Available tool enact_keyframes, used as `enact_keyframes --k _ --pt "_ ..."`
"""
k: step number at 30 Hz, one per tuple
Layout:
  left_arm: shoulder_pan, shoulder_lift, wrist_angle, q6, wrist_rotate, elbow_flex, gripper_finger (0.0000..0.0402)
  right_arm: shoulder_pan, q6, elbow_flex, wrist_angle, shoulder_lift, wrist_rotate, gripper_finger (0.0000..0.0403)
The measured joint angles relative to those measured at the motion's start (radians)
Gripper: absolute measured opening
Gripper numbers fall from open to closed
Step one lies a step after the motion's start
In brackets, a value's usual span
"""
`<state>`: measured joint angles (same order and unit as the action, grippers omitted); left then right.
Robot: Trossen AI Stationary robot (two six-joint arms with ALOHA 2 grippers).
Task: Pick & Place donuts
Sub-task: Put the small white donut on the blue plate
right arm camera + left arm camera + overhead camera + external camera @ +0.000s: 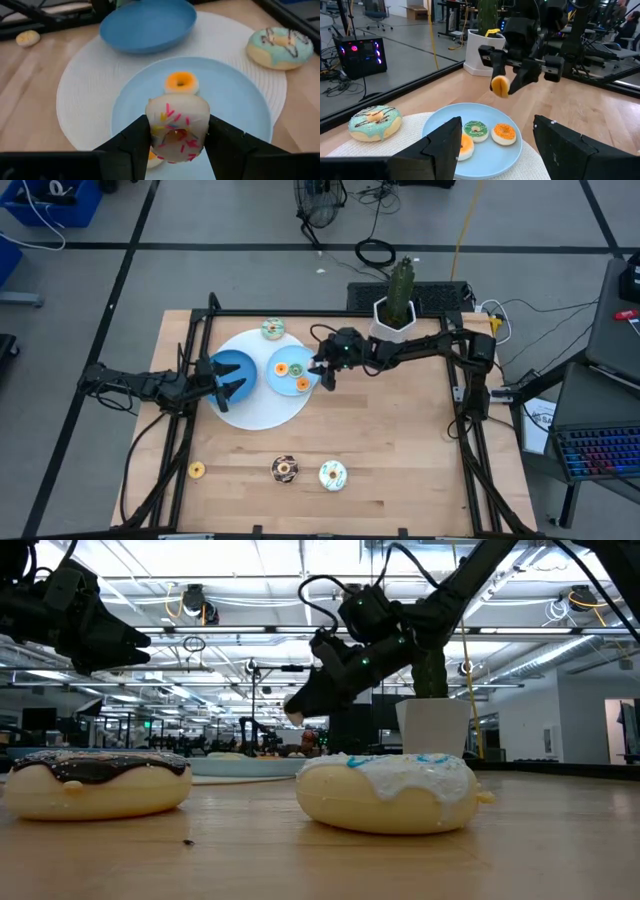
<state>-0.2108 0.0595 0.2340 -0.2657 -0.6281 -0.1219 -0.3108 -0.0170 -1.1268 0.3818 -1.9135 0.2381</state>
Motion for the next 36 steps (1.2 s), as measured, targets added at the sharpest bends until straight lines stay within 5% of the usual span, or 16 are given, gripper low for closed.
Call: enact_keyframes --k 9,20,25,36 --pt "0.0 0.0 0.0 0.0 0.0 0.0 0.0243 0.014 -0.006 -0.006 0.018 -0.055 0.0 0.0157" --pt "0.0 0.0 -0.002 0.0 0.0 0.0 0.0243 0.033 0.051 -0.275 -0.265 -0.182 -0.012 0.0157" --pt "0.0 0.0 0.0 0.0 0.0 0.0 0.0243 0.03 0.107 -0.286 -0.37 -0.169 -0.163 0.0157" --pt "0.0 0.0 0.0 0.0 0.0 0.0 0.0244 0.018 0.098 -0.286 -0.466 -0.169 -0.132 0.0157"
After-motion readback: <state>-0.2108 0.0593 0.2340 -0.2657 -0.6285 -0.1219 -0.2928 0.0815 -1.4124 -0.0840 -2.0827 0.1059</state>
